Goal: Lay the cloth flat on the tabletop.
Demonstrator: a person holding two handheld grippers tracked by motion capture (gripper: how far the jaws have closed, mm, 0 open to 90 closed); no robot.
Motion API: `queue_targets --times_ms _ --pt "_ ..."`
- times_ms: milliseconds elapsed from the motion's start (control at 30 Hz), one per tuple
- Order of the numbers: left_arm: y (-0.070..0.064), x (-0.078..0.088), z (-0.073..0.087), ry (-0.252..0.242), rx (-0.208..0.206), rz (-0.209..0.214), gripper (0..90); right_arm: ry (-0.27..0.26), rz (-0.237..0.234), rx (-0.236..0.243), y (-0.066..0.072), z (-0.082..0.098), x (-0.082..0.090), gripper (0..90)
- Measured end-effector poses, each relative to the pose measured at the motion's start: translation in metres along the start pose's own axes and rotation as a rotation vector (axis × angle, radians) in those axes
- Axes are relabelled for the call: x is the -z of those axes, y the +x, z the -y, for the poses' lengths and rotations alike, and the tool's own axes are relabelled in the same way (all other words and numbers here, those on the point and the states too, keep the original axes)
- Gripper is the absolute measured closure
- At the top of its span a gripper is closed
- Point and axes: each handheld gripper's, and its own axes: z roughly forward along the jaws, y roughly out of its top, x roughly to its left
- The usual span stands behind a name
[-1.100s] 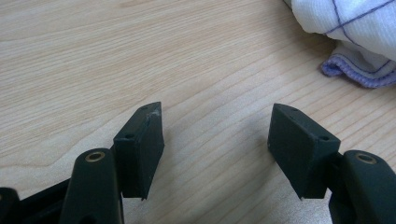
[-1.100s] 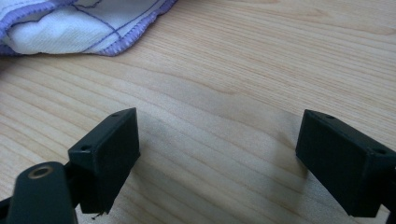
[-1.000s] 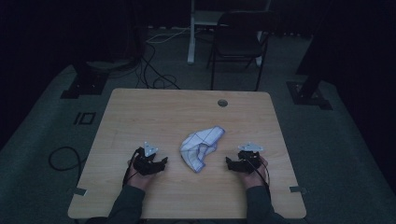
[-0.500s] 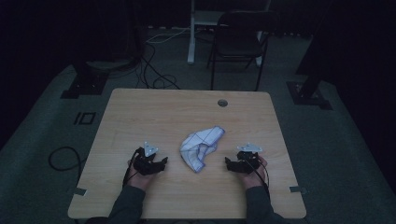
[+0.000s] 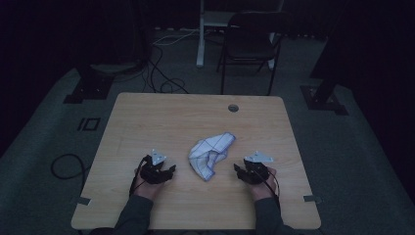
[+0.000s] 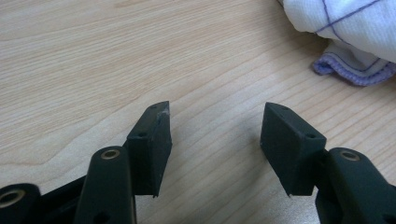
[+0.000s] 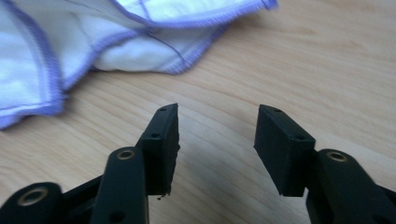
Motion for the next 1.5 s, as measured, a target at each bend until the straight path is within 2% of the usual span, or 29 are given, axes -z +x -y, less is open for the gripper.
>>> queue_targets --times_ms 100,200,467,567,667,800,967,1200,1500 --pt "-0.001 0.000 0.000 0.001 -0.006 0.004 46.8 -0.010 -0.012 0.016 0.004 -0.001 0.002 52.5" --pt "-0.002 0.001 0.000 0.000 -0.009 0.009 50.6 -0.026 -0.025 0.059 0.013 -0.004 0.004 53.2" --pt "-0.004 0.001 -0.001 0.000 -0.017 0.021 56.9 -0.048 -0.053 0.090 0.023 -0.008 0.004 53.5" --pt "-0.005 0.001 -0.001 0.001 -0.019 0.026 62.5 -0.066 -0.079 0.110 0.031 -0.012 0.006 57.1" --pt "-0.009 0.001 -0.002 0.002 -0.031 0.046 75.2 -0.068 -0.078 0.134 0.037 -0.015 0.005 60.1" --pt "-0.010 0.001 -0.003 0.005 -0.034 0.062 83.6 -0.082 -0.097 0.141 0.043 -0.020 0.005 62.7" --pt "-0.011 0.000 -0.003 0.006 -0.030 0.066 82.4 -0.090 -0.119 0.153 0.049 -0.027 0.002 63.5" --pt "-0.017 -0.001 -0.005 0.008 -0.048 0.080 80.8 -0.091 -0.151 0.171 0.062 -0.041 -0.004 66.2" --pt "-0.022 -0.002 -0.007 0.011 -0.069 0.084 79.3 -0.092 -0.196 0.162 0.071 -0.051 -0.013 66.7"
